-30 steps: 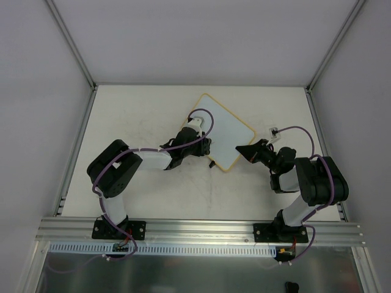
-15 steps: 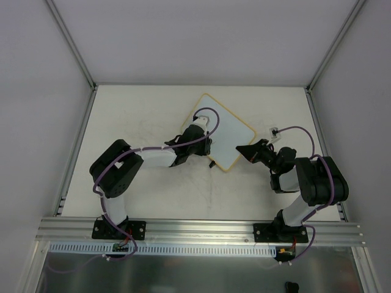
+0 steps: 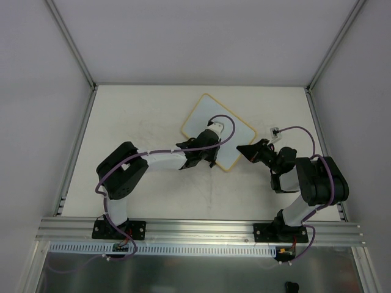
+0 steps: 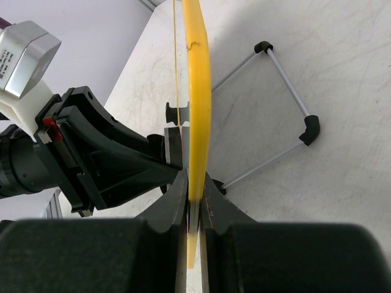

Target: Erase the whiteboard

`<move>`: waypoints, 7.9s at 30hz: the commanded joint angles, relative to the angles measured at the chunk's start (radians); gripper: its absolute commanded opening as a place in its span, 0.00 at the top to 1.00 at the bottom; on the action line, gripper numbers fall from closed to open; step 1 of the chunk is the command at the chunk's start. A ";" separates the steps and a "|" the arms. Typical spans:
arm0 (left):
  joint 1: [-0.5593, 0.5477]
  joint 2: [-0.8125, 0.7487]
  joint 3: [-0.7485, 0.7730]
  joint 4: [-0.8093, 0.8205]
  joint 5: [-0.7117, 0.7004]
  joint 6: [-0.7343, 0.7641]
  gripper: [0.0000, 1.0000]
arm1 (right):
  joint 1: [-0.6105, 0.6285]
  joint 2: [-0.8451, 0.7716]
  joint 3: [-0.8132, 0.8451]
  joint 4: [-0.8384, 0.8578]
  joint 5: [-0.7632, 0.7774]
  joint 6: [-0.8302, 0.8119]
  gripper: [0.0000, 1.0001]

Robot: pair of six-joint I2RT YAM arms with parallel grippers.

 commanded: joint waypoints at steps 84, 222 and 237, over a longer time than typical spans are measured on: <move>-0.050 -0.243 -0.016 0.111 0.322 -0.069 1.00 | 0.022 0.017 -0.003 0.122 -0.026 -0.101 1.00; 0.383 -0.448 -0.417 -0.485 0.270 -0.191 0.78 | 0.021 0.005 0.008 0.122 -0.038 -0.086 1.00; 0.390 -0.474 -0.425 -0.483 0.258 -0.187 0.29 | 0.022 0.002 0.006 0.121 -0.038 -0.086 1.00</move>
